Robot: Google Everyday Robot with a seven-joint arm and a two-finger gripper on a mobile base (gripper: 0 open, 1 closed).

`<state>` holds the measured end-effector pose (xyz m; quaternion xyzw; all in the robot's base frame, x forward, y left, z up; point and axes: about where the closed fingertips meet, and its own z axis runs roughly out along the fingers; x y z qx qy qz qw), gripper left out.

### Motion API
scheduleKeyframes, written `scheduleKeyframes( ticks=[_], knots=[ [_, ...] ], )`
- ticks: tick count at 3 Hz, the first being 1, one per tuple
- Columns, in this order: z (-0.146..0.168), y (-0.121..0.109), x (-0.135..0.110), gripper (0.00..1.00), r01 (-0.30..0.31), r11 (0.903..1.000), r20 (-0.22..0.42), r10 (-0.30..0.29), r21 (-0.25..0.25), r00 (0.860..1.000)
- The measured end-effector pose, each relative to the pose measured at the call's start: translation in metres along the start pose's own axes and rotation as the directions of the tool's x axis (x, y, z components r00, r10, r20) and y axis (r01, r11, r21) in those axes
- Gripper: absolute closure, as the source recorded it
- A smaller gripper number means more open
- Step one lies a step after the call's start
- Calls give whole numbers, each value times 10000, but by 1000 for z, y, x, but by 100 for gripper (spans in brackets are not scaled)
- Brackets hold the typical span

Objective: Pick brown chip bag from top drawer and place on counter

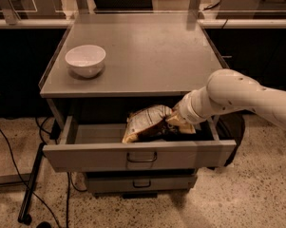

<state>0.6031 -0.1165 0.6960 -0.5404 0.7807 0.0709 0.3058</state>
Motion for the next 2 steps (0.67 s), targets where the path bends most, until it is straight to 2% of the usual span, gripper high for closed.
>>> scheduleKeyframes(
  ticks=[2],
  knots=[
    [-34, -8, 3, 100, -765, 9970, -99, 766, 96, 9970]
  ],
)
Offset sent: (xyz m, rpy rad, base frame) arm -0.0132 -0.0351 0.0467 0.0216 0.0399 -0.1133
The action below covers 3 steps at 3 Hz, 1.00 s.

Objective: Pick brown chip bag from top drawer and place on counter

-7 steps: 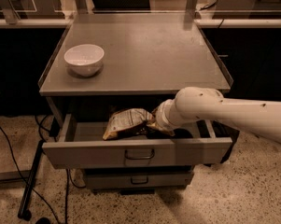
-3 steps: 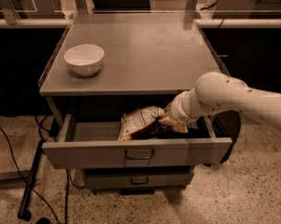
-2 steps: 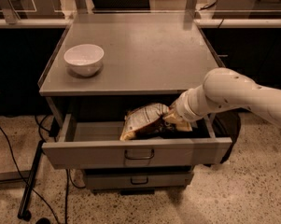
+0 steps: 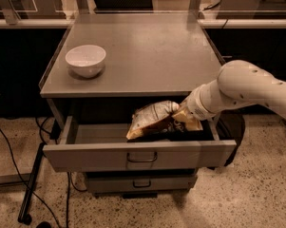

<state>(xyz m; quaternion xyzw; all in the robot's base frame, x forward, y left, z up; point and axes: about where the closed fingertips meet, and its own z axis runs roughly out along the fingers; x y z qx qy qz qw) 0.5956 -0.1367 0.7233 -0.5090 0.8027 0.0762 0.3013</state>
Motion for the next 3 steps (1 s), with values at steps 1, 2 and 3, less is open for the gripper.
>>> scheduleKeyframes(
  ticks=[1, 2, 3],
  knots=[
    [-19, 1, -2, 100, -276, 9996, -17, 276, 68, 9996],
    [-35, 7, -4, 100, -520, 9986, 21, 520, 79, 9986],
    [-51, 15, -6, 100, -709, 9975, -6, 709, 50, 9975]
  ],
)
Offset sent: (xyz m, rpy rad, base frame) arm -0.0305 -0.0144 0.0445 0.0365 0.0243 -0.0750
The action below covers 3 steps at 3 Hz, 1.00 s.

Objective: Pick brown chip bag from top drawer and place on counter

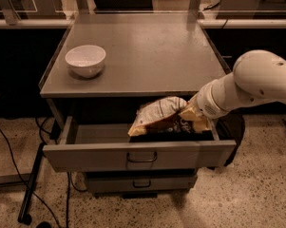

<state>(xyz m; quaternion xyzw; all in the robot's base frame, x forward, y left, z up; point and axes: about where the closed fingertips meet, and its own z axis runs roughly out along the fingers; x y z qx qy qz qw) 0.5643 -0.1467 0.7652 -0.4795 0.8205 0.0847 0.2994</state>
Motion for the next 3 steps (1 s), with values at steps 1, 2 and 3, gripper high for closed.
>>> scheduleKeyframes(
  ticks=[1, 2, 3],
  knots=[
    [-15, 13, -4, 100, -131, 9998, -3, 131, -148, 9999],
    [-31, 27, -11, 100, -168, 9992, -11, 168, -374, 9999],
    [-48, 40, -22, 100, -120, 9983, -34, 119, -567, 9999]
  ],
)
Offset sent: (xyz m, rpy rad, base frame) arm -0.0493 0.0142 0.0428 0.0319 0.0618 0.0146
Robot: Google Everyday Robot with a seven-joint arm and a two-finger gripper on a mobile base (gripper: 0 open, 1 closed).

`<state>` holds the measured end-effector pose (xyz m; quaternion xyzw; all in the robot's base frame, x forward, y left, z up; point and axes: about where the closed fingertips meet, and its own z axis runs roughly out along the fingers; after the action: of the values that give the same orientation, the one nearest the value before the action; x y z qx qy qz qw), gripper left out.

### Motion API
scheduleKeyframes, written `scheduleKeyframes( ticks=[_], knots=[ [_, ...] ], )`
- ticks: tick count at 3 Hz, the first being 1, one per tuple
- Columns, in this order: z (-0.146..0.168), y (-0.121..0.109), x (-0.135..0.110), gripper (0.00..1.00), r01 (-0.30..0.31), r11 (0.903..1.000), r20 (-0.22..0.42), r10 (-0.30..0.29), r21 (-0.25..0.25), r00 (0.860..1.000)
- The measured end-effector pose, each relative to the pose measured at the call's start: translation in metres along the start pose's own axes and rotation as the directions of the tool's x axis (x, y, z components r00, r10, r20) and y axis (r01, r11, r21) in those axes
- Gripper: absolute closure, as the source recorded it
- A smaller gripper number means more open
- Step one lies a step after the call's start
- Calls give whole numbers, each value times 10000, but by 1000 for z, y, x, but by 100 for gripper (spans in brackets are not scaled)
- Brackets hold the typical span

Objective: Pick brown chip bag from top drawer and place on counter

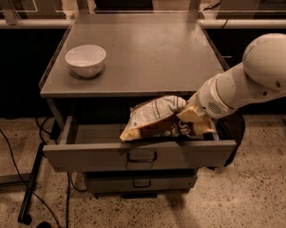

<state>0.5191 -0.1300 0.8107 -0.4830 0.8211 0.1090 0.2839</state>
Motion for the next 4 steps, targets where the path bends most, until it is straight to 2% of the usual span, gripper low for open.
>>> scheduleKeyframes(
  ticks=[2, 3, 4],
  knots=[
    [-55, 34, -17, 100, -144, 9999, -337, 141, -80, 9993],
    [-91, 52, -25, 100, -257, 9996, -826, 264, 95, 9962],
    [-119, 61, -36, 100, -107, 9997, -1440, 140, 237, 9895]
  ],
)
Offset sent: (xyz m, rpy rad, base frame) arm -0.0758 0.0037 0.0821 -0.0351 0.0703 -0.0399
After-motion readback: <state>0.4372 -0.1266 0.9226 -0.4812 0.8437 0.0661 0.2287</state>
